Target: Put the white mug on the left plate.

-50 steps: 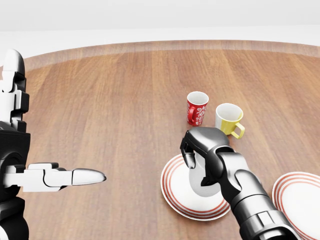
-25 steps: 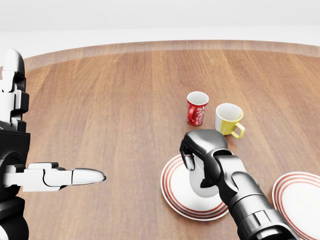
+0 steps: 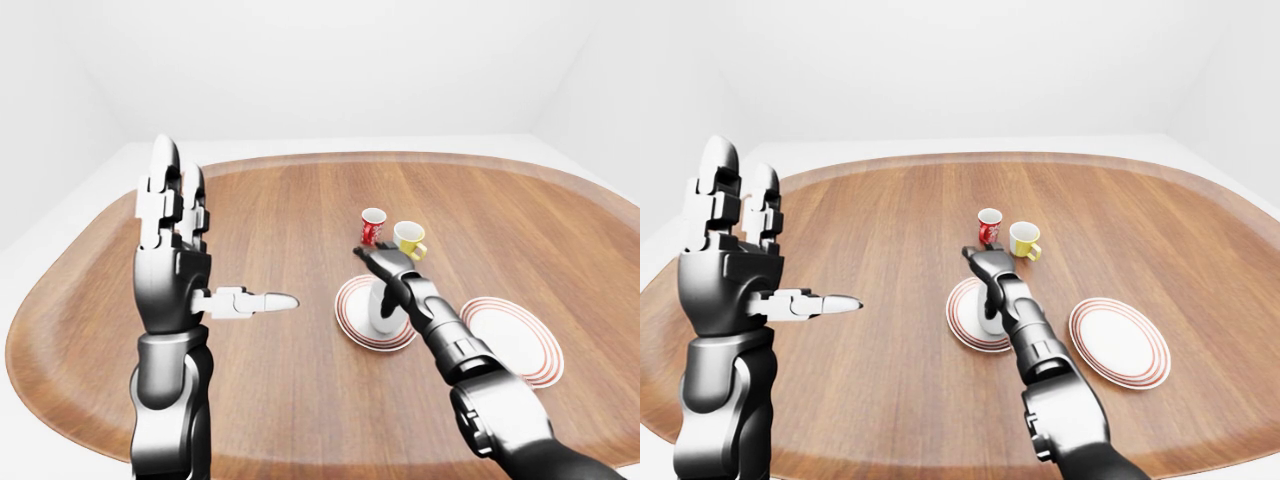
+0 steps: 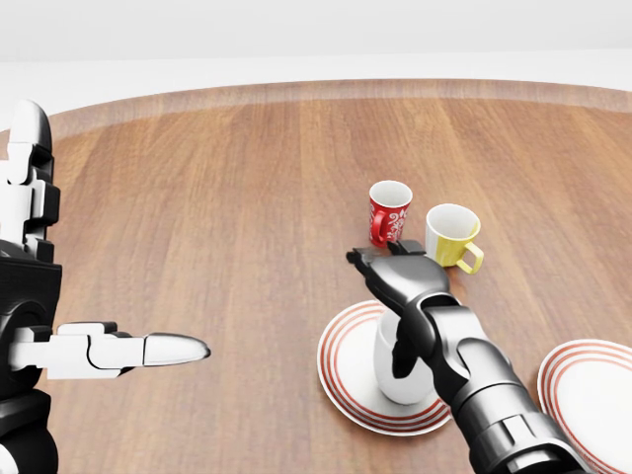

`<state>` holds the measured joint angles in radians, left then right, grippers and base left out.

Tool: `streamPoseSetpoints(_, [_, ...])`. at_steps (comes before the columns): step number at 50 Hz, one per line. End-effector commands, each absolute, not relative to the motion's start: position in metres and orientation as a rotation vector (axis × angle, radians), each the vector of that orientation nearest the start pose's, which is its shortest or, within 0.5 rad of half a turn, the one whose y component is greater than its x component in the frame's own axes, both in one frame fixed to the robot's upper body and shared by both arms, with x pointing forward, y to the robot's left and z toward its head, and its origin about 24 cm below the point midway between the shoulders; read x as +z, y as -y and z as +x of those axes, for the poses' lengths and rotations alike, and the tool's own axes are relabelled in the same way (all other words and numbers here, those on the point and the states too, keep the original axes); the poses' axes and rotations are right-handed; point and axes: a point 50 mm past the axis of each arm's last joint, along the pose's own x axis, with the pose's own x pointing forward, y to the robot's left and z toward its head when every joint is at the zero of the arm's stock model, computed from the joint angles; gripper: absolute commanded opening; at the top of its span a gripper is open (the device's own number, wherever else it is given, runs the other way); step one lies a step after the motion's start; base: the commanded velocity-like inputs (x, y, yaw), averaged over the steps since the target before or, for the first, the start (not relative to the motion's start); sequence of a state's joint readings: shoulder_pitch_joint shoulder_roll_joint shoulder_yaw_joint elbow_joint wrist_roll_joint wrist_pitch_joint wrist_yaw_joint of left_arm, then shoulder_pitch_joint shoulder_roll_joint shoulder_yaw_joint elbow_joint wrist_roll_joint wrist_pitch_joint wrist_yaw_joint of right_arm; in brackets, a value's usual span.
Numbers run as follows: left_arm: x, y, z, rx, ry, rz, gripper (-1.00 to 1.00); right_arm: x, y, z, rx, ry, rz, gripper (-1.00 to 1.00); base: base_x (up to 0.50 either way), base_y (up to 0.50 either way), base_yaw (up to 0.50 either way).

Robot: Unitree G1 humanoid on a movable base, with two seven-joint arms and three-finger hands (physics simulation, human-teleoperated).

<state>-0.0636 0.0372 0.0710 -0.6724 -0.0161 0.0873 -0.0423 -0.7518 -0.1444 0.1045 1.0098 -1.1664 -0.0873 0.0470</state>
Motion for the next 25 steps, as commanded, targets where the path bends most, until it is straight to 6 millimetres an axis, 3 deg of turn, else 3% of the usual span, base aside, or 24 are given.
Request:
streamPoseSetpoints(1, [0.196, -0.159, 0.217, -0.005, 0.646, 0.050, 1.00, 0.024, 0.132, 0.361, 0.422, -0.176, -1.433, 1.00, 0.00, 0.00, 0.00])
streamPoseSetpoints(18, [0.195, -0.159, 0.217, -0.006, 0.642, 0.051, 1.00, 0.025, 0.134, 0.359, 0.439, -0.187, -1.431, 1.00, 0.00, 0.00, 0.00])
streamPoseSetpoints(25, [0.195, -0.159, 0.218, -0.008, 0.640, 0.049, 1.00, 0.037, 0.130, 0.362, 0.438, -0.155, -1.423, 1.00, 0.00, 0.00, 0.00])
